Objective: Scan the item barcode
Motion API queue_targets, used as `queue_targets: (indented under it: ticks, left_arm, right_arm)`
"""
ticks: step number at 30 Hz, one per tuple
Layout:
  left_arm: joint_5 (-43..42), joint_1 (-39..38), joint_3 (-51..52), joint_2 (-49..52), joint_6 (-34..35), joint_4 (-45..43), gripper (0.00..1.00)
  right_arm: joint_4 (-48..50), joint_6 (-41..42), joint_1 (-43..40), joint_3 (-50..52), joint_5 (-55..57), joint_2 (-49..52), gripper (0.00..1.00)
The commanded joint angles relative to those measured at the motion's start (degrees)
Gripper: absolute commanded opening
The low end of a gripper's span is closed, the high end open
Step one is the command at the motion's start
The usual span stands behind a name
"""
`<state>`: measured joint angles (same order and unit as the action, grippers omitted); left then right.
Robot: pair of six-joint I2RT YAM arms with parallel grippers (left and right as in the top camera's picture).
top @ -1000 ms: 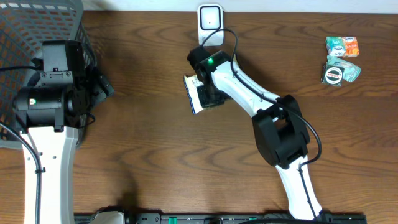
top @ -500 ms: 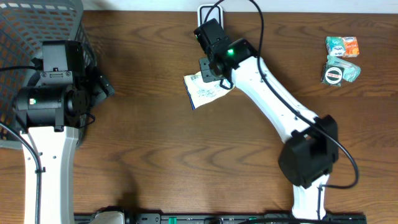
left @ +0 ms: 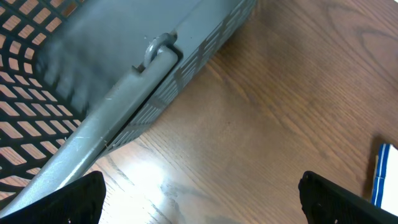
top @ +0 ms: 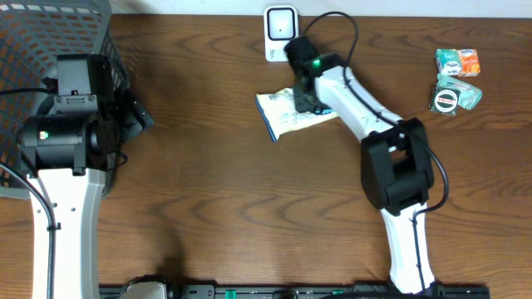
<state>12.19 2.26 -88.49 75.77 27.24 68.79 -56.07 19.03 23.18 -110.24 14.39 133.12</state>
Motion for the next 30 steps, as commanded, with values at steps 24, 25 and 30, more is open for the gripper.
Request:
queue_targets:
  ticks: [24,25,30]
  left_arm:
    - [0.7,0.5,0.2,0.2,0.9,0.2,0.98]
    - [0.7,0.5,0.2,0.2,0.9,0.2,0.98]
    - [0.7,0.5,0.2,0.2,0.9,0.2,0.98]
  right_arm:
    - [-0.2,-2.1,6.1,-3.7,-17.1,3.5,0.43]
    - [-0.5,-2.1,6.4,-3.7,-19.4,4.0,0.46]
    - [-1.8,-1.9,9.2,-4.0,-22.0,1.2,0.48]
